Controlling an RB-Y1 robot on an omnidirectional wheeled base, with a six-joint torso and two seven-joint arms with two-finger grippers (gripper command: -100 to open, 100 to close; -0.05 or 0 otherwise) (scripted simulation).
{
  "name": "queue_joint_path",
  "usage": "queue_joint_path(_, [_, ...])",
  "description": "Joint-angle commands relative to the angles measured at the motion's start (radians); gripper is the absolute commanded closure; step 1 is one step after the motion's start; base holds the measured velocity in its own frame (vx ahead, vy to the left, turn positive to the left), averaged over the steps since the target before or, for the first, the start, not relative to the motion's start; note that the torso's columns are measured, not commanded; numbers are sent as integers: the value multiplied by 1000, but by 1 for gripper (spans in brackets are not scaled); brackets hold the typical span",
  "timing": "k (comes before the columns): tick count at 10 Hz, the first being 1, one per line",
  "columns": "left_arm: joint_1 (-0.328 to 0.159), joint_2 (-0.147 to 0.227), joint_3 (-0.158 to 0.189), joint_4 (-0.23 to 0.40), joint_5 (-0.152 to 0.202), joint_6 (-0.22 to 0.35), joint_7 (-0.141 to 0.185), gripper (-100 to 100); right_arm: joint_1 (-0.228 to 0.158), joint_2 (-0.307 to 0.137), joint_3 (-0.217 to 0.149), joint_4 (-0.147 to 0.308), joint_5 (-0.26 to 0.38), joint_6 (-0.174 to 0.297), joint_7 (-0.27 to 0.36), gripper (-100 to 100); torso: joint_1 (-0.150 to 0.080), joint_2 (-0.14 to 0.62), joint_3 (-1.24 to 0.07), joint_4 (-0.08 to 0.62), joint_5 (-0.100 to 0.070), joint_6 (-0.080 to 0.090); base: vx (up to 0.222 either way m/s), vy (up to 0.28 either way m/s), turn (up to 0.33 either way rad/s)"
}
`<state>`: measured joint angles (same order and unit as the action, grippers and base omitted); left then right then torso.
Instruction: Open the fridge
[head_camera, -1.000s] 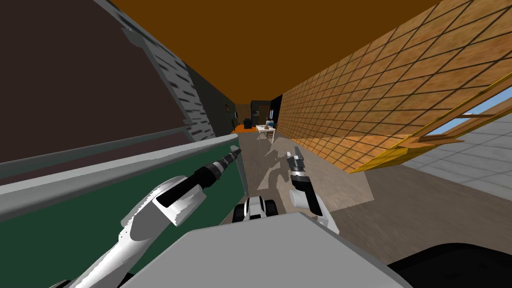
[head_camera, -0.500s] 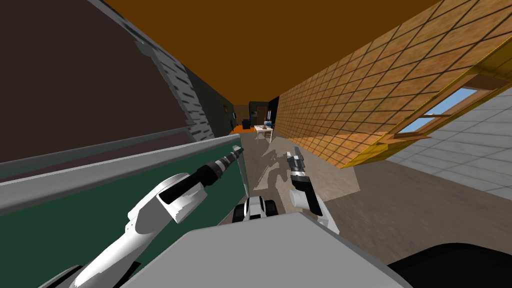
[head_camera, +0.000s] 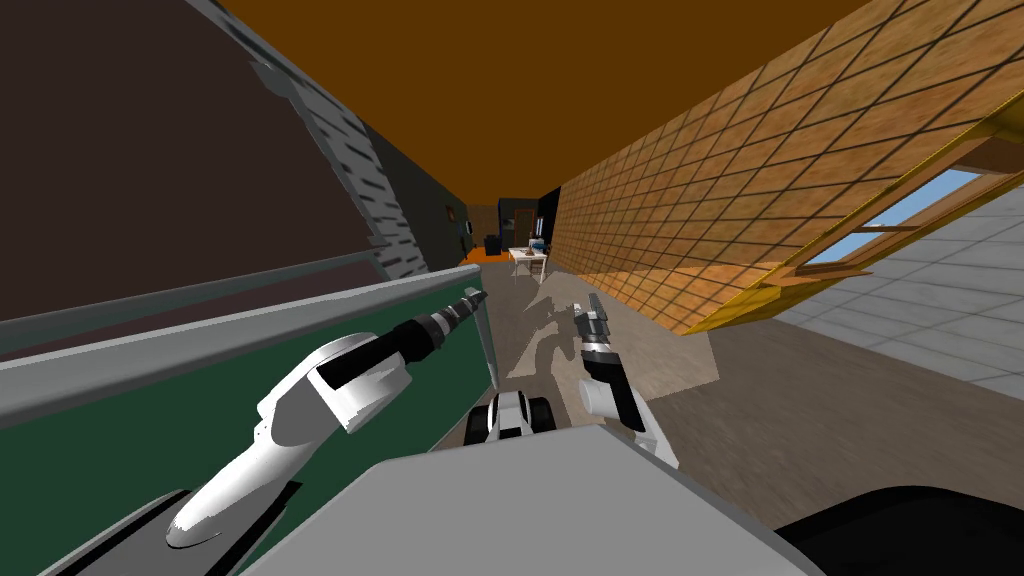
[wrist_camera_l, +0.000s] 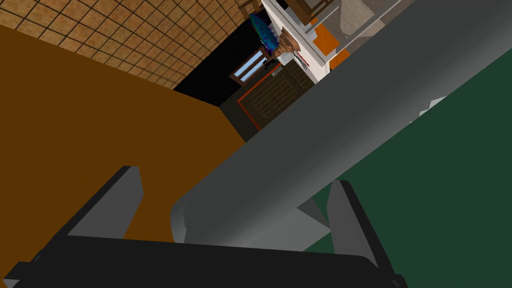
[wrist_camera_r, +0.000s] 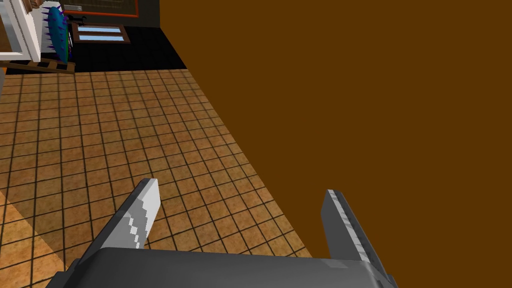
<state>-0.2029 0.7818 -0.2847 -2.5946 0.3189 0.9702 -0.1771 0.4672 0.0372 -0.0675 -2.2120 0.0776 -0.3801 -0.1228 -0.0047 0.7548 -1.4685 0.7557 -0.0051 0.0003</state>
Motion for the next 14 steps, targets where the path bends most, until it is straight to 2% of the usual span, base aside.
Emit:
queue_joint_path(1, [-38,9,29,-18,14,4,11,-100,0,0,0,0,0,0,0,0,1,2,2,1,0,-2,-6,6,11])
queue_joint_path(4, [-38,9,29,-18,14,4,11,-100,0,0,0,0,0,0,0,0,1,3,3,1,1,-2,0,0,0])
queue_joint_path(7, [-82,19,44,-21,44,39,29,-100,0,0,0,0,0,0,0,0,0,6,3,5,-1,-2,-6,6,1])
queue_joint_path(10, [-82,19,44,-21,44,39,29,-100,0,0,0,0,0,0,0,0,0,8,4,7,-1,-2,-2,2,6])
queue_joint_path(11, [-55,20,20,3,49,49,29,-100,0,0,0,0,0,0,0,0,0,9,5,7,-1,-3,16,-2,-11])
queue_joint_path(12, [-50,21,17,6,51,51,30,0,0,0,0,0,0,0,0,0,1,6,5,0,1,-2,13,-4,-17])
queue_joint_path(14, [-42,21,8,14,55,59,31,0,0,0,0,0,0,0,0,0,5,-4,-1,-8,4,-3,6,-6,-15])
